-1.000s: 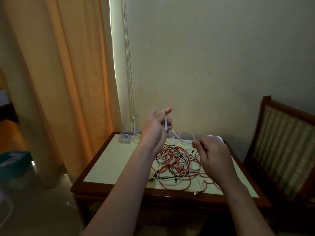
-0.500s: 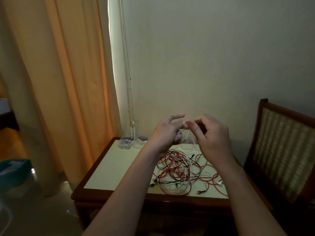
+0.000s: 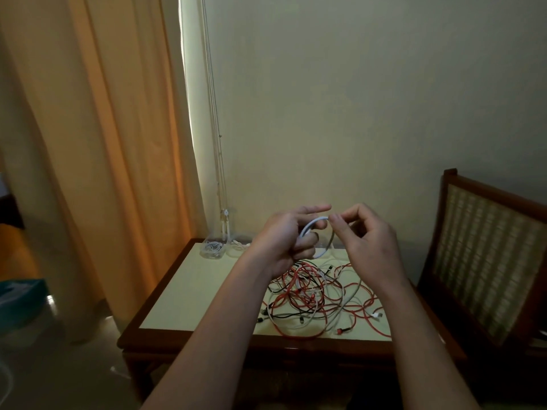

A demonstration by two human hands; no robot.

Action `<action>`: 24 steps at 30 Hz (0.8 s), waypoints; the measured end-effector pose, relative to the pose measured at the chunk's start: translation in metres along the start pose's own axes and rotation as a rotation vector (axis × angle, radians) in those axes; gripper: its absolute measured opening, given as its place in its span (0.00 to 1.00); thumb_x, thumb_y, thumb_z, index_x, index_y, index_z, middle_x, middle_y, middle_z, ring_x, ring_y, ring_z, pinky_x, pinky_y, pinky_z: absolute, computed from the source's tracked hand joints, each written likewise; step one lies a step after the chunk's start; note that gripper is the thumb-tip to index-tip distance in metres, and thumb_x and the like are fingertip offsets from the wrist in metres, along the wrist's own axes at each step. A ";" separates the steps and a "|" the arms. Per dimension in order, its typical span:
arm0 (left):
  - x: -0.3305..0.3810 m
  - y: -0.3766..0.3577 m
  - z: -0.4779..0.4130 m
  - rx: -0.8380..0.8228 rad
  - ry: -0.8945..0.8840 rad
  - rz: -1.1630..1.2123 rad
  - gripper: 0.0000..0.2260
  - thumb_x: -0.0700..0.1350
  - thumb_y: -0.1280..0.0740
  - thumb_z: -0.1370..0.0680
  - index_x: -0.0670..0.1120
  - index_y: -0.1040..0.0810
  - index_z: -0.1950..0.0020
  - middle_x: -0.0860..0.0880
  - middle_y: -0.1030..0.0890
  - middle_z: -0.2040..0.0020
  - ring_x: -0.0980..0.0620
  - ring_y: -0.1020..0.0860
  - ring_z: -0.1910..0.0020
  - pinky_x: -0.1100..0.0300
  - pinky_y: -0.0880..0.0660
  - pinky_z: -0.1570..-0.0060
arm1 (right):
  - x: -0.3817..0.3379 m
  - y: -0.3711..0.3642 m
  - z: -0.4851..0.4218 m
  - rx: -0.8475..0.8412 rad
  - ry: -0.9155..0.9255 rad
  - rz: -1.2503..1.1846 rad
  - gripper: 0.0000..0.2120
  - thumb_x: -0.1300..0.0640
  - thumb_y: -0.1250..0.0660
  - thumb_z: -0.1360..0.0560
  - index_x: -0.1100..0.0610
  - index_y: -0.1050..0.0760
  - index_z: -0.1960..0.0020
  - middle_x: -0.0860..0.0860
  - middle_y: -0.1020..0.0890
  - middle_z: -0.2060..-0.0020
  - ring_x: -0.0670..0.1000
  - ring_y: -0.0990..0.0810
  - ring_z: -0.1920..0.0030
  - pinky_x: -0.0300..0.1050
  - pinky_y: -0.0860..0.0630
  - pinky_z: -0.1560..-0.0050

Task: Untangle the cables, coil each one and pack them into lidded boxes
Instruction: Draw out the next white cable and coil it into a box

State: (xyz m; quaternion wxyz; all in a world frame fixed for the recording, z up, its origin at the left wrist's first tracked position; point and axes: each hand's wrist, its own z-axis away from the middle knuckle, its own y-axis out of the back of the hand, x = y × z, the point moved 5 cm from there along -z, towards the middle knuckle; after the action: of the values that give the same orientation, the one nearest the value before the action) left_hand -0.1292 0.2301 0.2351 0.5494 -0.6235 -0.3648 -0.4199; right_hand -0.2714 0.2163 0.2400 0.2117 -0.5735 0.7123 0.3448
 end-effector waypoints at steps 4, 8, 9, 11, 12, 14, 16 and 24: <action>0.000 -0.003 0.005 -0.082 0.050 0.072 0.16 0.34 0.47 0.18 0.39 0.27 0.33 0.50 0.29 0.65 0.60 0.43 0.82 0.67 0.47 0.83 | 0.004 -0.005 0.001 -0.068 -0.076 -0.043 0.09 0.47 0.32 0.20 0.51 0.19 0.53 0.51 0.19 0.65 0.50 0.25 0.67 0.45 0.28 0.64; 0.000 -0.001 0.005 -0.087 0.034 0.037 0.14 0.40 0.45 0.16 0.39 0.27 0.32 0.51 0.32 0.67 0.59 0.42 0.80 0.67 0.47 0.80 | 0.007 -0.009 0.002 -0.110 -0.120 -0.052 0.15 0.43 0.36 0.19 0.51 0.16 0.54 0.51 0.16 0.64 0.51 0.21 0.63 0.44 0.29 0.62; 0.000 -0.001 0.005 -0.084 0.024 0.007 0.14 0.43 0.44 0.15 0.40 0.26 0.33 0.51 0.34 0.68 0.59 0.43 0.78 0.66 0.47 0.79 | 0.005 -0.007 0.002 -0.085 -0.109 -0.025 0.17 0.42 0.36 0.20 0.52 0.16 0.57 0.49 0.17 0.67 0.46 0.22 0.67 0.42 0.29 0.65; -0.001 -0.003 0.006 -0.088 0.016 -0.018 0.11 0.45 0.43 0.15 0.42 0.26 0.37 0.53 0.39 0.70 0.58 0.43 0.77 0.65 0.47 0.77 | 0.001 -0.005 0.001 -0.052 -0.090 0.016 0.18 0.41 0.36 0.21 0.51 0.19 0.61 0.47 0.19 0.70 0.42 0.24 0.70 0.39 0.30 0.68; -0.002 -0.004 0.006 -0.084 0.017 -0.010 0.09 0.44 0.43 0.15 0.42 0.27 0.40 0.53 0.41 0.71 0.58 0.44 0.76 0.65 0.48 0.76 | 0.000 -0.005 0.001 -0.052 -0.085 0.025 0.17 0.41 0.36 0.21 0.51 0.20 0.61 0.46 0.19 0.70 0.43 0.25 0.71 0.40 0.30 0.68; -0.001 -0.004 0.004 -0.053 0.018 0.018 0.10 0.43 0.43 0.15 0.43 0.23 0.48 0.53 0.43 0.72 0.59 0.44 0.77 0.66 0.49 0.78 | -0.001 -0.006 0.000 -0.069 -0.086 0.021 0.16 0.42 0.35 0.21 0.50 0.19 0.61 0.44 0.19 0.69 0.43 0.25 0.70 0.42 0.29 0.67; 0.001 -0.003 0.002 -0.001 -0.010 0.033 0.16 0.43 0.42 0.15 0.44 0.18 0.56 0.54 0.44 0.73 0.60 0.45 0.78 0.67 0.49 0.81 | 0.000 -0.006 -0.001 -0.079 -0.107 0.007 0.15 0.43 0.35 0.20 0.50 0.17 0.58 0.45 0.18 0.68 0.42 0.25 0.69 0.39 0.30 0.67; 0.023 0.023 0.003 0.067 0.015 0.400 0.08 0.42 0.41 0.17 0.43 0.23 0.50 0.54 0.43 0.77 0.59 0.44 0.83 0.67 0.52 0.82 | 0.033 0.039 0.002 0.105 -0.183 0.002 0.10 0.46 0.28 0.24 0.53 0.19 0.56 0.54 0.17 0.61 0.50 0.20 0.61 0.38 0.26 0.60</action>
State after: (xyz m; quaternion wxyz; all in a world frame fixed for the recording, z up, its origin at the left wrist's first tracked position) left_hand -0.0993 0.2298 0.2480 0.6448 -0.6619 -0.2433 -0.2947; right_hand -0.3175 0.1997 0.2251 0.3052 -0.5270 0.7077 0.3582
